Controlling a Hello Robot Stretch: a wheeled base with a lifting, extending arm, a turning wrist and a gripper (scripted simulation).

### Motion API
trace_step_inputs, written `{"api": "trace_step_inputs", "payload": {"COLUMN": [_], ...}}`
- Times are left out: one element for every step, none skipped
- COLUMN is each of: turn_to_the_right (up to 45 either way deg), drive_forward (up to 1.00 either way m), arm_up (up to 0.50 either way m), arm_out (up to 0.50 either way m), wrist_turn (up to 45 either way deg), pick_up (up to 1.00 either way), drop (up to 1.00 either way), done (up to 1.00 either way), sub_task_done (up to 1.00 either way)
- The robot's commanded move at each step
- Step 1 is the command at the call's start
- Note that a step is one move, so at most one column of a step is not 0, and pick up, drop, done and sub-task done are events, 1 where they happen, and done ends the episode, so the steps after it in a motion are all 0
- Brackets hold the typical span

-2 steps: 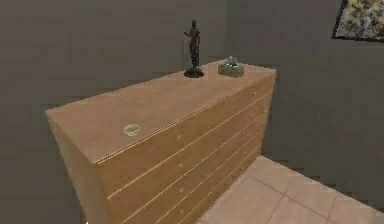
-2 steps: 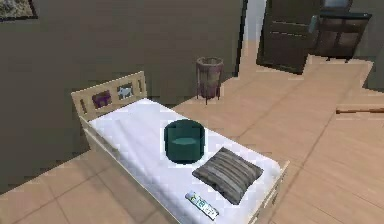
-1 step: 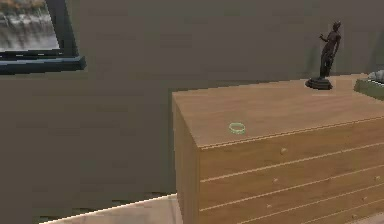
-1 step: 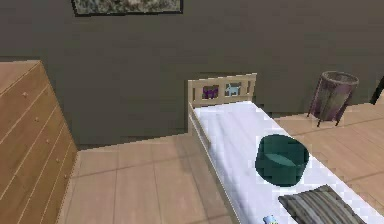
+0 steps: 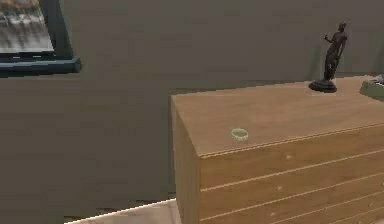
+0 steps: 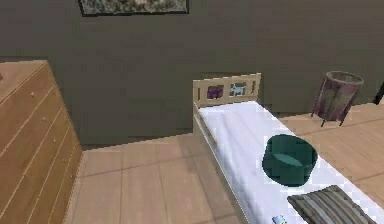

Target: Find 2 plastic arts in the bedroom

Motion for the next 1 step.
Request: {"api": "trace_step_inputs", "payload": {"turn_to_the_right": [45.0], "drive_forward": [0.0], "arm_up": [0.0], "arm_out": [0.0], "wrist_turn": [0.0], "pick_up": [0.0], "drop": [0.0], "done": [0.0], "sub_task_done": [0.0]}}
